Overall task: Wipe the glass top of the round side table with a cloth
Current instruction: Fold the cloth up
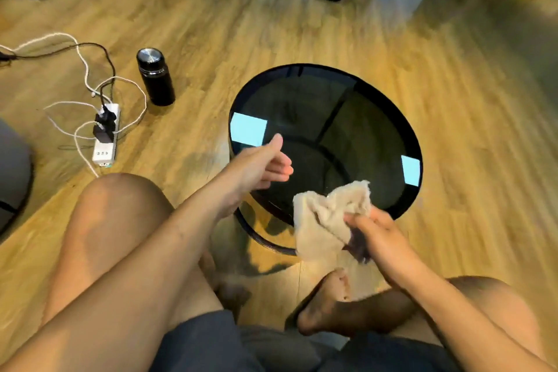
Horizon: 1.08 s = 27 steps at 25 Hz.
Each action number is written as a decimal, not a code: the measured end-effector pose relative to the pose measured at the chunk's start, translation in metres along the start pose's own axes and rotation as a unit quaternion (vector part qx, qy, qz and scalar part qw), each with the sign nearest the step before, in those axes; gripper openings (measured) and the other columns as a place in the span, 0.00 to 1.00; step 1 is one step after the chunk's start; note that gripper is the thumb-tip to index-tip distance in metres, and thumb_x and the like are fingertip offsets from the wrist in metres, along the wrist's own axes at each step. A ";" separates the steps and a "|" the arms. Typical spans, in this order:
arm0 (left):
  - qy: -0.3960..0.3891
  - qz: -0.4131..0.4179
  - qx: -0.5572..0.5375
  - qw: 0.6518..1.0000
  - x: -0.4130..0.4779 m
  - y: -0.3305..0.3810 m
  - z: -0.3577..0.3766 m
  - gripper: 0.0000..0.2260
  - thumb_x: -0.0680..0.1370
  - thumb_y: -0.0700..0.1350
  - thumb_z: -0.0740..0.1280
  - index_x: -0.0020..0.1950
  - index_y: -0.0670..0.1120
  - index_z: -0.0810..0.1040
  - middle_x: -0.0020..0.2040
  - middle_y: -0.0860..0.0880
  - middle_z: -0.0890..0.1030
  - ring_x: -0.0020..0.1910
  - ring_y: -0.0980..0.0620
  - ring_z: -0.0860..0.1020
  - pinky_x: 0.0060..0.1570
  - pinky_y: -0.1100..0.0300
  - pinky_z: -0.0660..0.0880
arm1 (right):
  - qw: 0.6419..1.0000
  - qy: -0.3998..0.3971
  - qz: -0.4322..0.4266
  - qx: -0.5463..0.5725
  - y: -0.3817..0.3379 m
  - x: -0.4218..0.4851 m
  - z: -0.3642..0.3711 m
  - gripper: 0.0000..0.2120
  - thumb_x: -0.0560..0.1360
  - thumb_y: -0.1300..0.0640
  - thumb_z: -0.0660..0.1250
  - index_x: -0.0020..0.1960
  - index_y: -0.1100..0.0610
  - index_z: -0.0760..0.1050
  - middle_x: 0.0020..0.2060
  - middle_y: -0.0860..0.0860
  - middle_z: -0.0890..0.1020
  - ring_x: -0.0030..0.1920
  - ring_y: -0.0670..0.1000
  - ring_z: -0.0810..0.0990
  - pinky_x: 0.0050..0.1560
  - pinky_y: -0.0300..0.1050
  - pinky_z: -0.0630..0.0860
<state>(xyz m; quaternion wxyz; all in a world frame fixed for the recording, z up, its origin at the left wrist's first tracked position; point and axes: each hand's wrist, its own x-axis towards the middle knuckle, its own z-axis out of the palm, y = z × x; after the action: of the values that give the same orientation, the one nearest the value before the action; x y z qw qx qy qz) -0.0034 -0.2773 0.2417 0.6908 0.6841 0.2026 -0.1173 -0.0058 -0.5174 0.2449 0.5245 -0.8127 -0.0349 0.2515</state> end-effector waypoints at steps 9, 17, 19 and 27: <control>-0.038 0.043 -0.076 0.995 -0.081 0.008 0.070 0.12 0.76 0.46 0.71 0.58 0.44 0.82 0.52 0.44 0.86 0.53 0.44 0.84 0.57 0.45 0.79 | 0.934 -0.098 -0.031 0.342 -0.029 -0.027 -0.026 0.26 0.71 0.60 0.73 0.67 0.58 0.72 0.59 0.58 0.83 0.58 0.59 0.83 0.57 0.57 0.80; -0.117 0.152 0.053 0.980 -0.102 0.043 0.069 0.21 0.77 0.42 0.68 0.68 0.56 0.75 0.60 0.50 0.83 0.60 0.48 0.81 0.61 0.42 0.77 | 0.899 -0.058 -0.049 0.431 -0.004 -0.034 -0.038 0.21 0.73 0.65 0.66 0.67 0.64 0.74 0.61 0.64 0.80 0.61 0.63 0.80 0.65 0.60 0.73; -0.159 0.149 0.111 0.970 -0.103 0.051 0.069 0.22 0.76 0.43 0.67 0.69 0.58 0.73 0.61 0.51 0.82 0.62 0.48 0.80 0.62 0.42 0.76 | 0.904 -0.045 -0.033 0.425 0.005 -0.031 -0.042 0.30 0.71 0.59 0.71 0.72 0.58 0.69 0.62 0.60 0.80 0.61 0.59 0.80 0.65 0.59 0.73; -0.308 0.066 0.127 0.940 -0.098 0.065 0.047 0.23 0.76 0.41 0.71 0.70 0.51 0.73 0.62 0.43 0.81 0.60 0.43 0.81 0.59 0.46 0.78 | 0.929 -0.240 -0.065 0.273 -0.015 -0.034 -0.070 0.25 0.69 0.58 0.72 0.65 0.64 0.75 0.60 0.65 0.80 0.60 0.63 0.80 0.59 0.55 0.77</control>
<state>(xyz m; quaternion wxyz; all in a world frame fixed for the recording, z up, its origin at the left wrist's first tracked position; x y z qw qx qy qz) -0.0565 -0.3328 0.3420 0.6326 0.7087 -0.0827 -0.3010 -0.0011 -0.5796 0.2933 0.7174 -0.5492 -0.1428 0.4041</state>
